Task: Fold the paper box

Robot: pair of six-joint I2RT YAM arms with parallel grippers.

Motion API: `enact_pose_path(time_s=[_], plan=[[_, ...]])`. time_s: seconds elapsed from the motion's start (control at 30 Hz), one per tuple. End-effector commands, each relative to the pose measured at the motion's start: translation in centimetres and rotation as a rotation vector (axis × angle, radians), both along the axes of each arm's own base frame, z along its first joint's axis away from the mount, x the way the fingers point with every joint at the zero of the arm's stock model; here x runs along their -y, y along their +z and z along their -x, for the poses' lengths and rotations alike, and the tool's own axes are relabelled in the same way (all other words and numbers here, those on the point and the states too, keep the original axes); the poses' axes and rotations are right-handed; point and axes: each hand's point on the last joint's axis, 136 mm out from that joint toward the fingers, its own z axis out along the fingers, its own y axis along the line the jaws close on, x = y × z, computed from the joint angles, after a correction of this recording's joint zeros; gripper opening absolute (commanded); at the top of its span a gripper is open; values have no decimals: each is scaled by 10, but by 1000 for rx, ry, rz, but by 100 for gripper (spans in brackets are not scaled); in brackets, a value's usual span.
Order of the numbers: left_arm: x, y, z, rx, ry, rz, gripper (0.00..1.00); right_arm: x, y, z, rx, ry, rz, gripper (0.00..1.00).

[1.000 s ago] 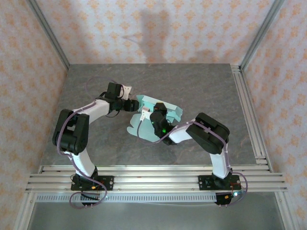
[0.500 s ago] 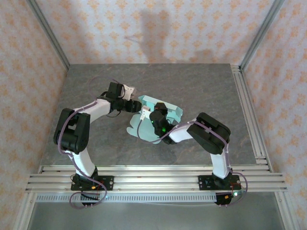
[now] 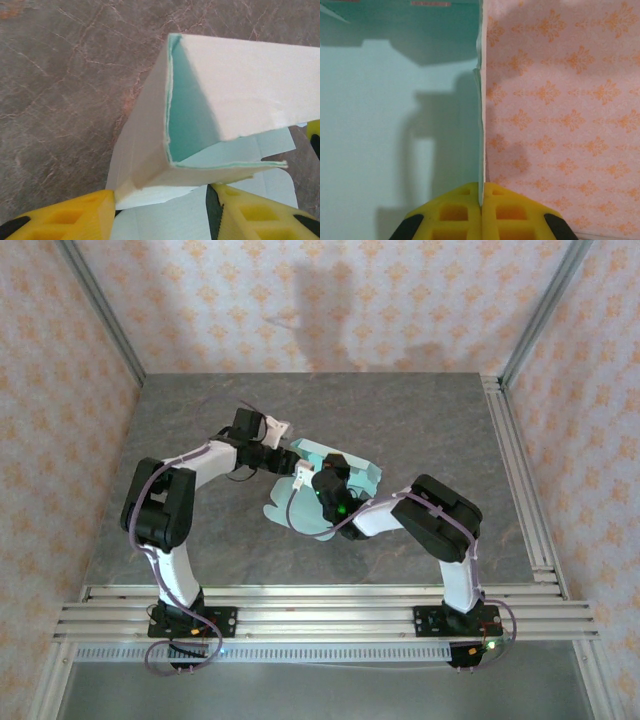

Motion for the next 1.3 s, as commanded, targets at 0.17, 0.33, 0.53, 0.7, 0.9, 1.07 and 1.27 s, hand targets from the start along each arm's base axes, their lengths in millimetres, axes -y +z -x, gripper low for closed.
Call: enact_pose_path(time_s=[0.17,0.33,0.53,0.7,0.9,1.07,1.27], plan=[[11,-1,2,-7,-56,16,40,-2,-8,1,-49,18,20,0],[6,-9,-2,-18,-24,-39,40,-2,-5,-1,-44,15,17,0],[-4,-17,-11,-3,43,-121,38,-5,-2,-2,-42,21,5,0],[0,-13,-15,14,52,-120,33,-8,-2,-2,-47,28,3,0],[3,-13,-16,23,58,-123,43,-10,0,-2,-45,28,-3,0],[-4,-14,-22,36,110,-147,41,-8,0,-1,-46,24,-11,0],[1,-11,-26,42,124,-112,29,-9,-2,1,-52,27,-13,0]])
